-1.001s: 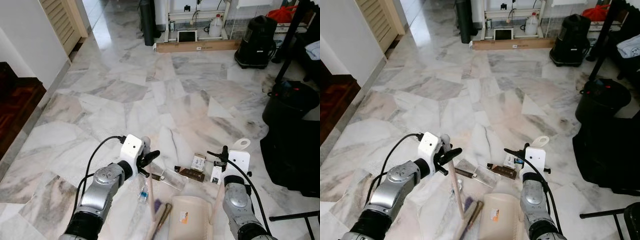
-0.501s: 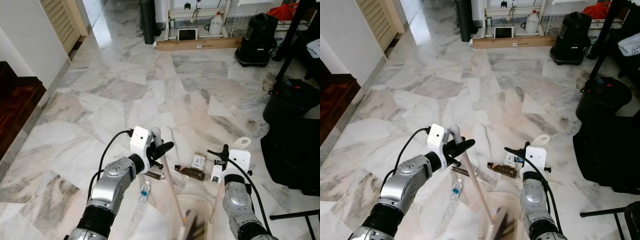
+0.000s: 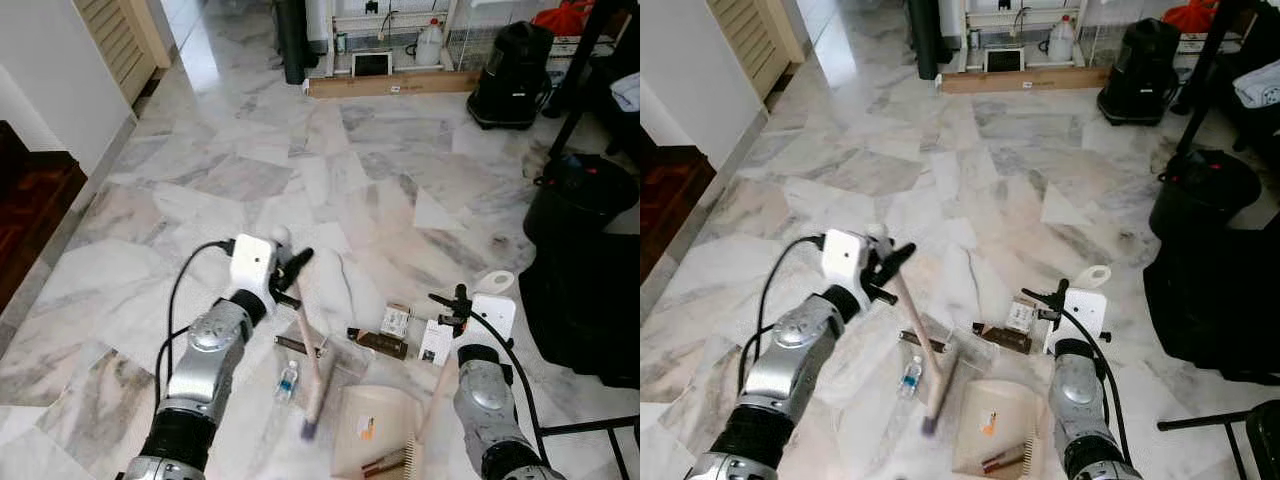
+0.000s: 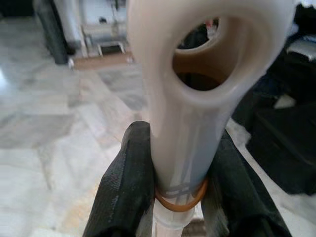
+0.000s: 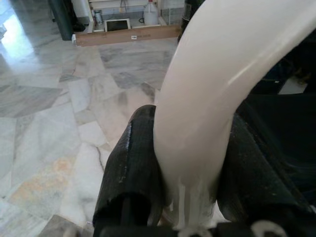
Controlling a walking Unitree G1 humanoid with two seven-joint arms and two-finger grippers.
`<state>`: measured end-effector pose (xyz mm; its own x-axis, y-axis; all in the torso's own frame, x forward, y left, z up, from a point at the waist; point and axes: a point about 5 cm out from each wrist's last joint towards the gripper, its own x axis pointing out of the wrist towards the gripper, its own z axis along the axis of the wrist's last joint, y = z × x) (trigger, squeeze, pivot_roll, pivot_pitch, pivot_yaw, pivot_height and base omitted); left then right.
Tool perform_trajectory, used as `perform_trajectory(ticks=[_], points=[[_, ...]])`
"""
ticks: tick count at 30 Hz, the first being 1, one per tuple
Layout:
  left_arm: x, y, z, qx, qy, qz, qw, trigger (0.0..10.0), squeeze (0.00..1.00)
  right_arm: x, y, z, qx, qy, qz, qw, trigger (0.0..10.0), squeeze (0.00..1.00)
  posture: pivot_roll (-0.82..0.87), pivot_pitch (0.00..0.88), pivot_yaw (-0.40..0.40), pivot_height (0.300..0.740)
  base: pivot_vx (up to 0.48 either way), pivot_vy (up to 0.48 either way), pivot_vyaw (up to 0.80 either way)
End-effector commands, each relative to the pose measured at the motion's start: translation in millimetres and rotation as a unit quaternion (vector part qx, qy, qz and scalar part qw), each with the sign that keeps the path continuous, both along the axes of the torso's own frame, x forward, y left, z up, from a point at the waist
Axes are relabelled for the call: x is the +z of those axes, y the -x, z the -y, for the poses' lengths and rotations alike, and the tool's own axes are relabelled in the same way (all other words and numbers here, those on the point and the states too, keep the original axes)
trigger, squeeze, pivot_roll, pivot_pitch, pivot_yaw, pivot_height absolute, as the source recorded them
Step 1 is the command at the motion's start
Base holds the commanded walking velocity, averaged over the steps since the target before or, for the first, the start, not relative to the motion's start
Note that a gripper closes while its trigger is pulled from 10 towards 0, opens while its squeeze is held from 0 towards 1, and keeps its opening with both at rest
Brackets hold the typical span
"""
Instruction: Sweep floor
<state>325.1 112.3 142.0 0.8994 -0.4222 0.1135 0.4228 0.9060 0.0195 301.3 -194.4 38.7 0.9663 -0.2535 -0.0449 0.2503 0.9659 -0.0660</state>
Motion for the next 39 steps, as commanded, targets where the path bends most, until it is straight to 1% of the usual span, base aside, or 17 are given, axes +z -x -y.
perform_trajectory(ticks=[1, 6, 9, 14, 17, 19, 23, 25, 35, 38, 39], points=[[10.0, 1.7, -2.4, 0.01, 0.002, 0.033, 0.999, 10.0, 0.0, -23.6, 14.4, -3.7, -0.006, -0.028, -0.059, 0.998, 10.0, 0.0, 0.07, 0.074, 0.088, 0.74, 0.0, 0.0, 0.0], [12.7, 2.4, -9.6, 0.035, -0.014, 0.063, 0.997, 10.0, 0.0, -21.5, 14.1, 1.0, -0.009, -0.027, -0.052, 0.998, 10.0, 0.0, 0.07, 0.045, 0.079, 0.74, 0.0, 0.0, 0.0], [12.2, 2.2, -13.6, 0.051, -0.023, 0.076, 0.996, 10.0, 0.0, -17.8, 13.2, 4.6, -0.01, -0.026, -0.039, 0.999, 10.0, 0.0, 0.06, 0.024, 0.074, 0.74, 0.0, 0.0, 0.0], [12.2, 1.7, -17.5, 0.071, -0.026, 0.092, 0.993, 10.0, 0.0, -6.8, 10.5, 13.4, -0.024, -0.038, 0.001, 0.999, 10.0, 0.0, 0.05, 0.002, 0.069, 0.74, 0.0, 0.0, 0.0], [11.3, 1.7, -18.4, 0.078, -0.033, 0.099, 0.991, 10.0, 0.0, -0.6, 8.8, 16.8, -0.027, -0.036, 0.019, 0.999, 10.0, 0.0, 0.05, 0.001, 0.067, 0.74, 0.0, 0.0, 0.0], [10.2, 1.8, -19.2, 0.083, -0.031, 0.099, 0.991, 10.0, 0.0, 3.5, 7.5, 18.1, -0.026, -0.035, 0.031, 0.999, 10.0, 0.0, 0.04, 0.001, 0.062, 0.74, 0.0, 0.0, 0.0], [4.9, 3.1, -22.1, 0.095, -0.034, 0.1, 0.99, 10.0, 0.0, 11.1, 5.8, 17.5, -0.02, -0.037, 0.055, 0.998, 10.0, 0.0, 0.05, 0.006, 0.054, 0.74, 0.0, 0.0, 0.0], [2.1, 3.5, -21.5, 0.094, -0.038, 0.098, 0.99, 10.0, 0.0, 11.8, 5.7, 17.5, -0.019, -0.039, 0.058, 0.997, 10.0, 0.0, 0.05, 0.005, 0.054, 0.74, 0.0, 0.0, 0.0], [2.7, 4.2, -23.8, 0.097, -0.039, 0.102, 0.989, 10.0, 0.0, 11.9, 8.7, 15.6, -0.017, -0.043, 0.066, 0.997, 10.0, 0.0, 0.05, 0.009, 0.051, 0.74, 0.0, 0.0, 0.0], [2.2, 4.6, -23.4, 0.096, -0.039, 0.101, 0.989, 10.0, 0.0, 15.3, 7.2, 13.9, -0.013, -0.05, 0.078, 0.996, 10.0, 0.0, 0.06, 0.007, 0.051, 0.74, 0.0, 0.0, 0.0], [2.1, 4.6, -22.7, 0.096, -0.039, 0.101, 0.989, 10.0, 0.0, 19.7, 5.0, 11.9, -0.007, -0.057, 0.09, 0.994, 10.0, 0.0, 0.06, 0.006, 0.049, 0.74, 0.0, 0.0, 0.0]])
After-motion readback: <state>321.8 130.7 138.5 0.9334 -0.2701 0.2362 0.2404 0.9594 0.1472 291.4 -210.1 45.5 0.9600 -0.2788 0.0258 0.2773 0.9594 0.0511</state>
